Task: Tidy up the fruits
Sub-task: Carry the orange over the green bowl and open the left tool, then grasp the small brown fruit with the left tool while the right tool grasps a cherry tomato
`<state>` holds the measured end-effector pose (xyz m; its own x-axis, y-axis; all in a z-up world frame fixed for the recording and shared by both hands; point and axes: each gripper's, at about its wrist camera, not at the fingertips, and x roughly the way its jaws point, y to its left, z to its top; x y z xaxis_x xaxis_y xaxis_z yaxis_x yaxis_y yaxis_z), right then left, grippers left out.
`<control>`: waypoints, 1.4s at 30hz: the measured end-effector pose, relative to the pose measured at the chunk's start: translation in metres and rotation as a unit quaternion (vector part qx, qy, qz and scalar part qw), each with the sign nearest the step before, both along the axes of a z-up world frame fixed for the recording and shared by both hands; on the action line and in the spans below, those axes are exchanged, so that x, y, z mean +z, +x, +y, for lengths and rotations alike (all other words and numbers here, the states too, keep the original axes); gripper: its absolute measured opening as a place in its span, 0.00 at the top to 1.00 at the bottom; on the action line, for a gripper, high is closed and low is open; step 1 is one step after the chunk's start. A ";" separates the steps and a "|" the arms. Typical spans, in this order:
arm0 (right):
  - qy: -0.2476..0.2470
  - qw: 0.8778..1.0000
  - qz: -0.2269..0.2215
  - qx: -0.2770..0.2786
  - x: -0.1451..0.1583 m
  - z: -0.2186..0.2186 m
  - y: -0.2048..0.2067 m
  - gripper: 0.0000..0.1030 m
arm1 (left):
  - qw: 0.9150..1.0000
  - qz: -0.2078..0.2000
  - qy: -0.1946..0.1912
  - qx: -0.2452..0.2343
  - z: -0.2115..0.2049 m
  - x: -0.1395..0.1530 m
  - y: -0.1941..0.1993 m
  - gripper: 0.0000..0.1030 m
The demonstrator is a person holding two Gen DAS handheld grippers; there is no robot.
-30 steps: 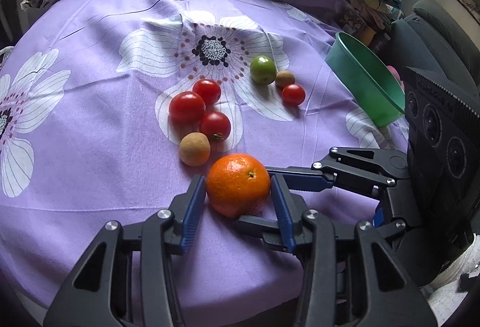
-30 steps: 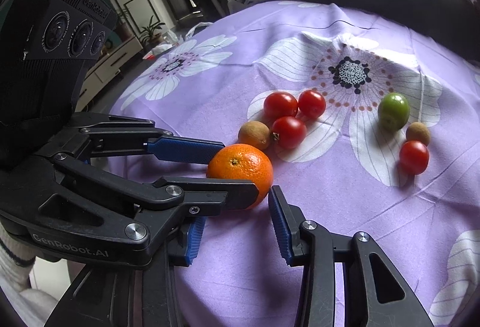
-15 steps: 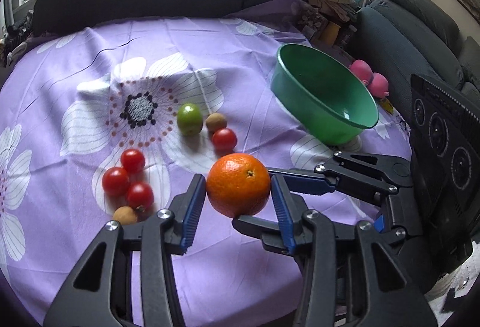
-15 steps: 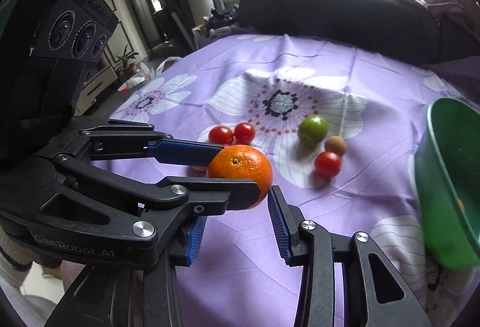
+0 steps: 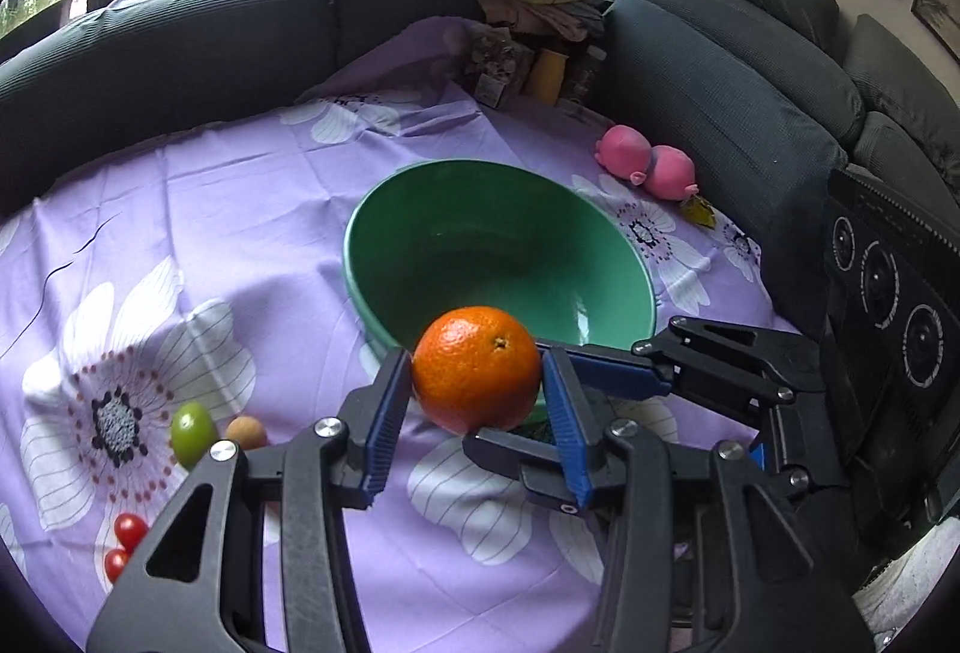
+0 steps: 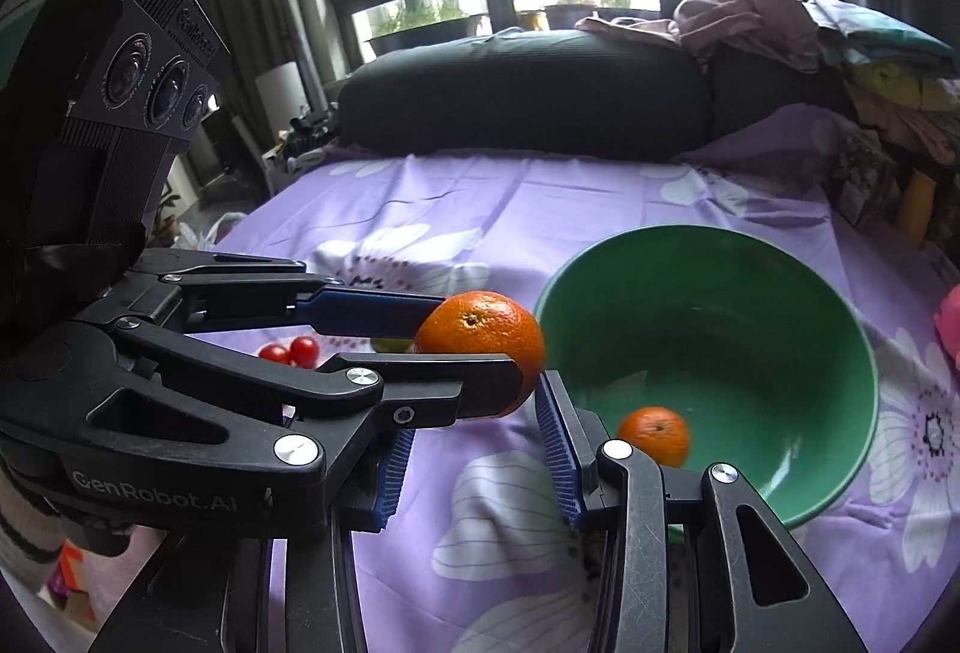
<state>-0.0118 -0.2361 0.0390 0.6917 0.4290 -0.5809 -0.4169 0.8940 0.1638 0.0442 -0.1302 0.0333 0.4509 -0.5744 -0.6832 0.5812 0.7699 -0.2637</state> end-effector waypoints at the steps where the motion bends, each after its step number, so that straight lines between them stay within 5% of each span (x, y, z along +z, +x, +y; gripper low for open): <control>1: 0.001 1.000 0.001 -0.008 0.000 -0.004 0.003 0.59 | 1.000 0.001 -0.002 -0.005 -0.006 0.000 0.003 0.56; 15: -0.003 0.998 0.038 -0.058 -0.013 -0.036 0.023 0.59 | 0.999 0.029 0.001 -0.015 -0.044 -0.016 0.026 0.55; 23: -0.008 0.997 0.038 -0.068 -0.011 -0.039 0.017 0.59 | 0.999 -0.017 0.038 0.025 -0.033 -0.003 0.015 0.20; 29: -0.011 0.997 0.033 -0.062 -0.005 -0.037 0.005 0.58 | 0.990 -0.051 0.100 0.085 -0.013 0.003 0.004 0.12; 32: -0.020 0.998 0.029 -0.049 -0.003 -0.030 -0.001 0.47 | 0.984 -0.056 0.121 0.116 0.003 0.001 0.000 0.03; 42: -0.051 0.998 0.035 0.024 -0.005 0.014 -0.019 0.35 | 0.968 -0.051 0.155 0.191 0.053 -0.010 -0.023 0.01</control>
<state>-0.0312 -0.2219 0.0339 0.6285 0.3969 -0.6690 -0.4509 0.8867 0.1024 0.0216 -0.0767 0.0232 0.6637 -0.1258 -0.7373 0.2483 0.9669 0.0586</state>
